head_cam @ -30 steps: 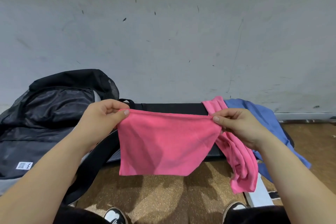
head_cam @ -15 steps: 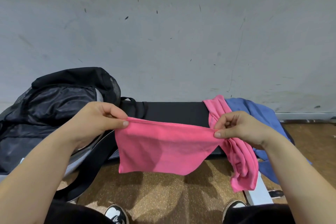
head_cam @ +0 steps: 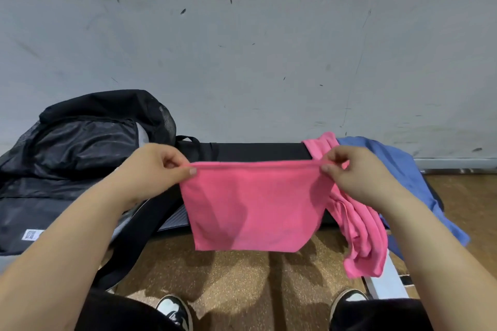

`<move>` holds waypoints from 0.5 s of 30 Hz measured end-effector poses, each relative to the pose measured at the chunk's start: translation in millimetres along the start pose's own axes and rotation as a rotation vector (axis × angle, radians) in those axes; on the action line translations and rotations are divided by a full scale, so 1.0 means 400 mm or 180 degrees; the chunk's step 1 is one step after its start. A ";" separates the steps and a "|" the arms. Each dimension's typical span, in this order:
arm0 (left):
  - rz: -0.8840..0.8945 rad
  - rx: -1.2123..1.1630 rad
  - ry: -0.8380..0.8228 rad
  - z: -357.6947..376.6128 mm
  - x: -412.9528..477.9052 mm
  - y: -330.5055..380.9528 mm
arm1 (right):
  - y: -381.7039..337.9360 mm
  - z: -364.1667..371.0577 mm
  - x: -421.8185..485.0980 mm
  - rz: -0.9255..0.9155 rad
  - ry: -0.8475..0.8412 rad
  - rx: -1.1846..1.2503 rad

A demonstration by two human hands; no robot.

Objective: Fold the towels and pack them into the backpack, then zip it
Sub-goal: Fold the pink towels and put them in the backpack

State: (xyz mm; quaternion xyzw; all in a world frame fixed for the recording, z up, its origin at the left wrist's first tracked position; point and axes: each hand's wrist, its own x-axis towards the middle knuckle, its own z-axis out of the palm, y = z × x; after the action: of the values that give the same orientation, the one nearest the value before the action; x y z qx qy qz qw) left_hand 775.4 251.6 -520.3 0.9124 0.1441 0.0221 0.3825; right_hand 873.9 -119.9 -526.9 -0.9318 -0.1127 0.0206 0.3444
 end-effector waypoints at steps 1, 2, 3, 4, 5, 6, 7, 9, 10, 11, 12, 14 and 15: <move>-0.0062 -0.0121 0.0258 0.011 0.013 0.003 | -0.007 0.013 0.012 0.0026 0.0351 0.0215; -0.0149 -0.0276 0.0413 0.023 0.027 0.010 | -0.008 0.031 0.031 0.0095 0.0575 0.0463; -0.0235 -0.0371 0.0477 0.037 0.048 0.011 | -0.010 0.050 0.050 0.0208 0.0687 0.0692; -0.0292 -0.0443 0.0505 0.053 0.071 0.009 | -0.008 0.074 0.072 0.0312 0.0773 0.0840; -0.0309 -0.0438 0.0511 0.069 0.096 0.001 | -0.001 0.098 0.095 0.0348 0.0860 0.0866; -0.0294 -0.0389 0.0516 0.087 0.121 -0.006 | 0.013 0.120 0.120 0.0320 0.0940 0.0728; -0.0296 -0.0275 0.0531 0.105 0.144 -0.010 | 0.023 0.138 0.139 0.0300 0.0987 0.0506; -0.0293 -0.0025 0.0602 0.143 0.180 -0.009 | 0.037 0.170 0.169 0.0336 0.1010 0.0182; -0.0295 0.0082 0.0672 0.162 0.195 -0.007 | 0.041 0.185 0.183 0.0331 0.0997 0.0174; -0.0319 0.0151 0.0767 0.177 0.210 -0.004 | 0.040 0.199 0.197 0.0289 0.1010 0.0187; -0.0348 0.0175 0.0862 0.189 0.226 -0.003 | 0.038 0.214 0.213 0.0254 0.1016 0.0225; -0.0442 0.0169 0.0934 0.205 0.259 -0.012 | 0.038 0.234 0.247 0.0237 0.0967 0.0373; -0.0491 0.0153 0.0892 0.212 0.273 -0.018 | 0.045 0.243 0.264 0.0283 0.0862 0.0487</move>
State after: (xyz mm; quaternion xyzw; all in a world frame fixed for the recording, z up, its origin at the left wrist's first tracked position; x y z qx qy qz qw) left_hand 891.0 228.4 -592.8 0.8955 0.2662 0.1163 0.3373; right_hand 969.1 -47.3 -608.4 -0.9012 -0.0220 -0.0814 0.4251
